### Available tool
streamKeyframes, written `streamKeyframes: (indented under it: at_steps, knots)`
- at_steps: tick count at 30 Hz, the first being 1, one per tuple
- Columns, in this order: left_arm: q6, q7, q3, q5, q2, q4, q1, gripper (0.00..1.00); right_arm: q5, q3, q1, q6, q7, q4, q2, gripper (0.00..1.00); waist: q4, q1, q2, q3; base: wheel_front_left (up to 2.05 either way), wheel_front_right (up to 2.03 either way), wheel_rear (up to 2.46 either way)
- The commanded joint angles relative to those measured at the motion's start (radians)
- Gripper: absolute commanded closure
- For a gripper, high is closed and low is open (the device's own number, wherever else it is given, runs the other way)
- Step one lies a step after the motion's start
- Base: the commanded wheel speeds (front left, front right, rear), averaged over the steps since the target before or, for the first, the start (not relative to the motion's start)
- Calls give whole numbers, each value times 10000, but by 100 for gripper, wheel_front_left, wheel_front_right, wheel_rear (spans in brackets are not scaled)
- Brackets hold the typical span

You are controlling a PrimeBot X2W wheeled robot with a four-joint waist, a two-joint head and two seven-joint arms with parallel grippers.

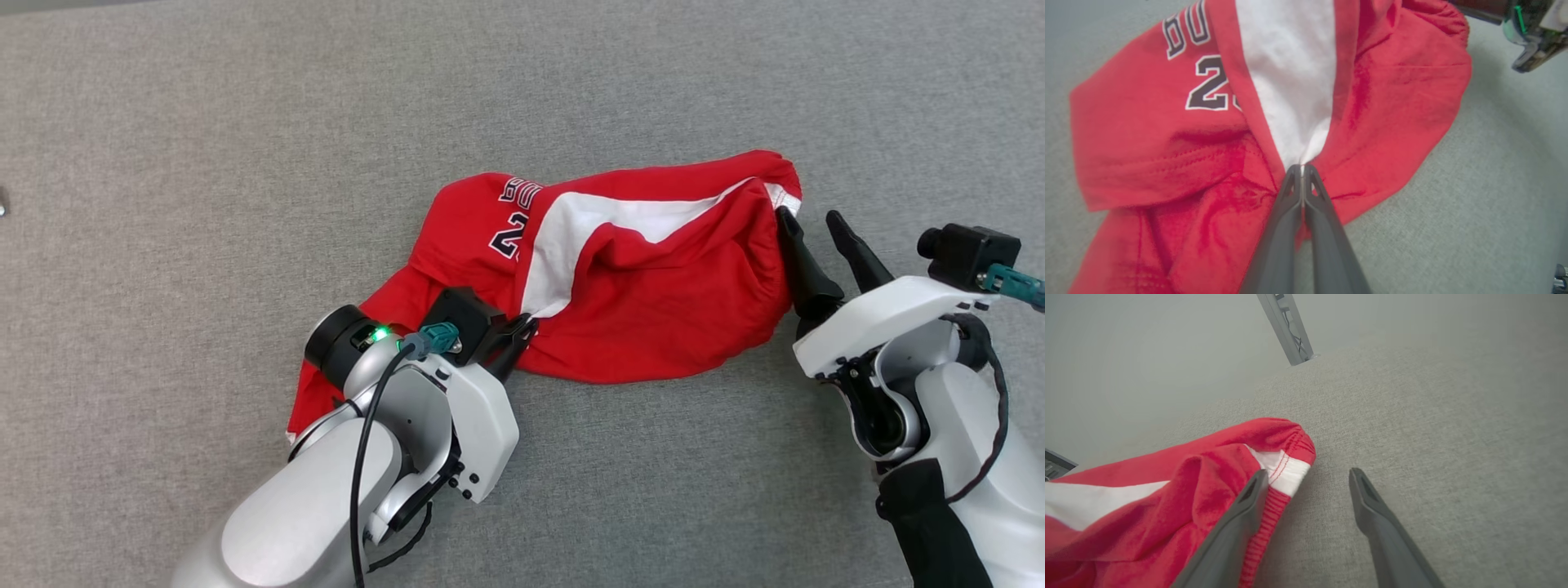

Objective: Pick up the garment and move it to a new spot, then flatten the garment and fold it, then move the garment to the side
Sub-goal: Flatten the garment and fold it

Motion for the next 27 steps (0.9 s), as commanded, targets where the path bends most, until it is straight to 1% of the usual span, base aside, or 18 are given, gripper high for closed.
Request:
streamKeyframes:
  at_steps: [1,2,3,4,5,7,9,14,16,19,22,23,24,25,27]
  knots:
    - [10,-70,19,19,52,39,-179,100,263,196,-196,3,-53,180,-158,2,63,0,-1,44,0,0,0]
    - [16,-85,15,16,43,52,-189,100,505,346,-269,3,-49,258,-175,49,85,0,-1,59,0,0,0]
    - [30,-103,25,9,33,61,-195,100,719,482,-322,4,-53,293,-224,57,102,0,-1,69,0,0,0]
    - [38,-135,24,3,31,72,-200,100,922,625,-374,3,-124,294,-296,90,114,0,-1,80,0,0,0]
    - [54,-174,37,-9,28,85,-194,100,1151,748,-392,3,-123,318,-354,100,122,0,-1,81,0,0,0]
    - [116,-327,99,-10,55,85,-155,100,1641,1092,-423,3,-317,206,-570,100,115,0,-1,77,0,0,0]
    - [146,-492,172,19,109,30,-142,100,1839,1231,-453,3,-575,51,-721,100,100,0,-1,68,0,0,0]
    - [406,-1000,519,110,376,-420,-124,100,2337,1498,-387,3,-853,-429,-1083,100,89,0,-1,-64,0,0,0]
    - [509,-1066,669,61,530,-632,-34,100,2305,1548,-326,3,-915,-581,-1344,100,101,0,-1,-152,0,0,0]
    - [613,-1000,769,-29,705,-855,122,100,2150,1475,-243,4,-1191,-881,-1530,100,109,0,-1,-282,0,0,0]
    - [688,-978,819,-125,813,-995,275,100,1692,1292,-147,3,-1563,-1291,-1741,100,58,0,-1,-424,0,0,0]
    - [724,-973,821,-140,830,-1027,329,100,1445,1188,-86,3,-1697,-1453,-1769,87,30,0,-1,-482,0,0,0]
    - [749,-967,824,-132,850,-1056,399,100,1067,1094,6,3,-1789,-1581,-1816,25,0,0,-1,-535,0,0,0]
    - [781,-958,817,-162,867,-1074,467,100,763,948,108,3,-1897,-1762,-1789,0,-31,0,-1,-583,0,0,0]
    - [828,-930,790,-203,877,-1127,574,100,99,593,382,3,-2018,-2179,-1673,0,-78,0,-1,-674,0,0,0]
